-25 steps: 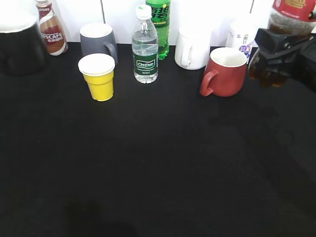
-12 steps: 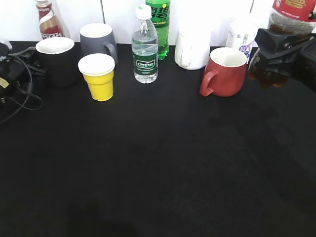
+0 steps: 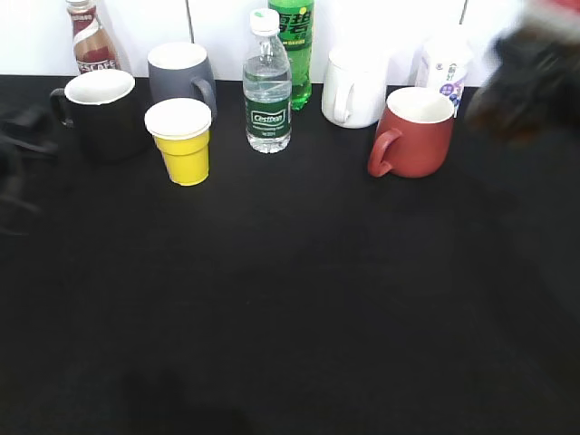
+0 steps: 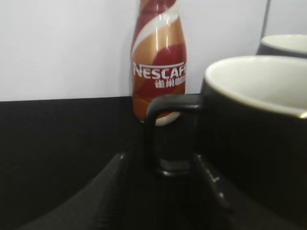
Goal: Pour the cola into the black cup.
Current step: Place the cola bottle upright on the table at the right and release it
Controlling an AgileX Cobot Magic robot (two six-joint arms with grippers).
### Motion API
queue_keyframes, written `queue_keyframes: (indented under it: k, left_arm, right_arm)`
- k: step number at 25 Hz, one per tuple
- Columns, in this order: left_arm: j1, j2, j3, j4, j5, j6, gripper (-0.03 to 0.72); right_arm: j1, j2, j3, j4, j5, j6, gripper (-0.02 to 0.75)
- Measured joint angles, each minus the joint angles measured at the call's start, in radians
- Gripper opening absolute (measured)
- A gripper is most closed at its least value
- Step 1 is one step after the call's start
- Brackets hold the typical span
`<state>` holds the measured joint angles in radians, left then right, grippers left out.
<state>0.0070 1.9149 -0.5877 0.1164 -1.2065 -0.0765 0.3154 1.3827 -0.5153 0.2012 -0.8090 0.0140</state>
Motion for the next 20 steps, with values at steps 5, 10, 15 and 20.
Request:
queue_keyframes:
  k: [5,10,15,20]
  left_arm:
    - [-0.059,-0.405,0.07,-0.01,0.4,0.003,0.332]
    - [-0.142,-0.53,0.071,-0.01,0.603,0.004,0.332]
    - [-0.149,-0.53,0.071,-0.01,0.614,0.004,0.332]
    - [-0.149,-0.53,0.071,-0.01,0.614,0.004,0.332]
  right_arm:
    - [-0.314,0.11,-0.126,-0.272,-0.034,0.103,0.365]
    - [-0.345,0.553,-0.311,-0.424,-0.242,0.144,0.365]
    - [-0.345,0.783,-0.443,-0.468,-0.308,0.144,0.365]
    - [-0.345,0.812,-0.451,-0.471,-0.346,0.144,0.484]
